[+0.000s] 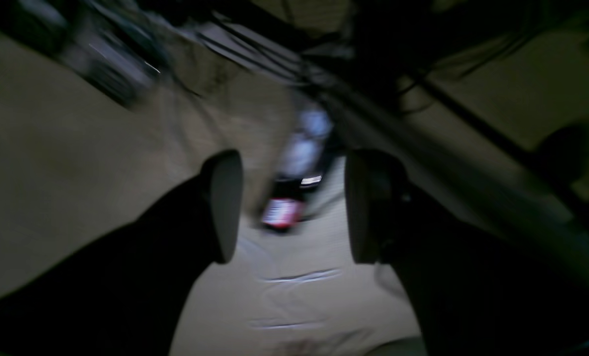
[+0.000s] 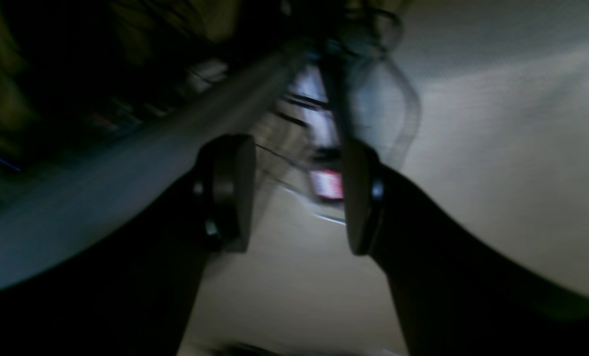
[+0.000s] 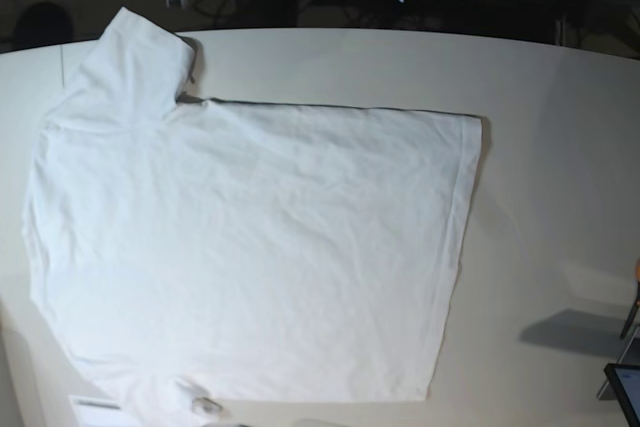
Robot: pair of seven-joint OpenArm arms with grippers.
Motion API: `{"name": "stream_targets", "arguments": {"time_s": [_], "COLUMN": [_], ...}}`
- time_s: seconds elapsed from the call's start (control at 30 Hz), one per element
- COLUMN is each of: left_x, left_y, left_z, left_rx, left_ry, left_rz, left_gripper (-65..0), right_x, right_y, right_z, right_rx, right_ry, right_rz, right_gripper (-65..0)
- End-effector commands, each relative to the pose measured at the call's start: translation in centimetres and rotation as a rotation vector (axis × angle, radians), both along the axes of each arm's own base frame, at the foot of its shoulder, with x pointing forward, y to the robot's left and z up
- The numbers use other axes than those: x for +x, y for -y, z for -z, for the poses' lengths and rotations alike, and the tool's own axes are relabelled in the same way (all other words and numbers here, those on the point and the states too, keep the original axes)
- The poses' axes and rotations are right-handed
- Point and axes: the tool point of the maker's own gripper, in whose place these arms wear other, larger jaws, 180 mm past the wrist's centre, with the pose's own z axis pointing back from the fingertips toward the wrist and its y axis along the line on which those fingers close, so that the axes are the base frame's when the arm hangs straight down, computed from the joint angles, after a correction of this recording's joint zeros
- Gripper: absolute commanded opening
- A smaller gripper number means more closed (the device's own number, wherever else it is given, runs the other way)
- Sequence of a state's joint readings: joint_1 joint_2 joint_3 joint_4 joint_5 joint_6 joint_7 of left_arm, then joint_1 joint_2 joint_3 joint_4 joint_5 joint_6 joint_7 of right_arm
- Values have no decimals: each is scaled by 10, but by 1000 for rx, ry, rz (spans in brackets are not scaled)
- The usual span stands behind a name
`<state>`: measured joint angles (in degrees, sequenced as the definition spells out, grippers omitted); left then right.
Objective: Fold the T-shirt properly
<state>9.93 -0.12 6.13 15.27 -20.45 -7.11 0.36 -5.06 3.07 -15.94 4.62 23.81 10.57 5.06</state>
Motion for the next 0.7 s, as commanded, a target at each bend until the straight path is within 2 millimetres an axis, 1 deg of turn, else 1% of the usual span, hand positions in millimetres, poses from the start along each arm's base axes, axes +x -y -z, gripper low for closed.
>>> {"name": "stream_targets", "arguments": {"time_s": [0.0,0.03,0.1,0.13,0.2,0.23,0.27,0.3,0.33,0.37,0.4,0.43,0.47,0.5,0.53,0.6,0.67], "left_x": [-6,-7,-11,-12,-15,-18,-13,-9,-11,-11,-7,-10,-13,-17,-20,-27,-33], "left_y": [6,9,1,-4,-9,-14,-21,-24,-26,-30,-37,-43,-45,-49,-56,-63,-69], "left_z": [0,0,1,1,1,0,-2,-4,-8,-13,-18,-23,-27,-31,-35,-42,-52], "left_rx": [-4,4,53,79,100,108,122,131,140,152,171,184,193,204,217,233,247], "left_ry": [-9,-13,-26,-28,-31,-31,-3,32,72,114,164,192,214,233,248,279,320], "left_rz": [115,200,234,235,235,236,232,226,215,206,196,189,179,169,170,186,198], "left_gripper": [-324,-324,-324,-324,-324,-326,-329,-348,-388,-440,-521,-603,-650,-650,-650,-650,-650], "right_x": [-2,-3,-3,-2,4,2,-1,-1,-2,-4,-4,-7,-8,-9,-12,-20,-29], "right_y": [4,15,31,34,30,24,16,16,16,12,7,3,0,-3,-2,3,8], "right_z": [1,2,2,2,1,1,-1,-3,-7,-11,-17,-22,-29,-36,-41,-53,-65], "right_rx": [-42,-116,-216,-239,-220,-193,-163,-150,-136,-115,-93,-74,-62,-54,-54,-57,-63], "right_ry": [0,-2,0,5,30,42,58,76,99,120,152,170,193,216,228,247,264], "right_rz": [-86,-172,-255,-275,-276,-257,-232,-202,-167,-152,-134,-121,-109,-93,-77,-39,-13], "right_gripper": [-374,-374,-371,-370,-371,-371,-373,-373,-383,-406,-454,-512,-582,-650,-650,-630,-650]}}
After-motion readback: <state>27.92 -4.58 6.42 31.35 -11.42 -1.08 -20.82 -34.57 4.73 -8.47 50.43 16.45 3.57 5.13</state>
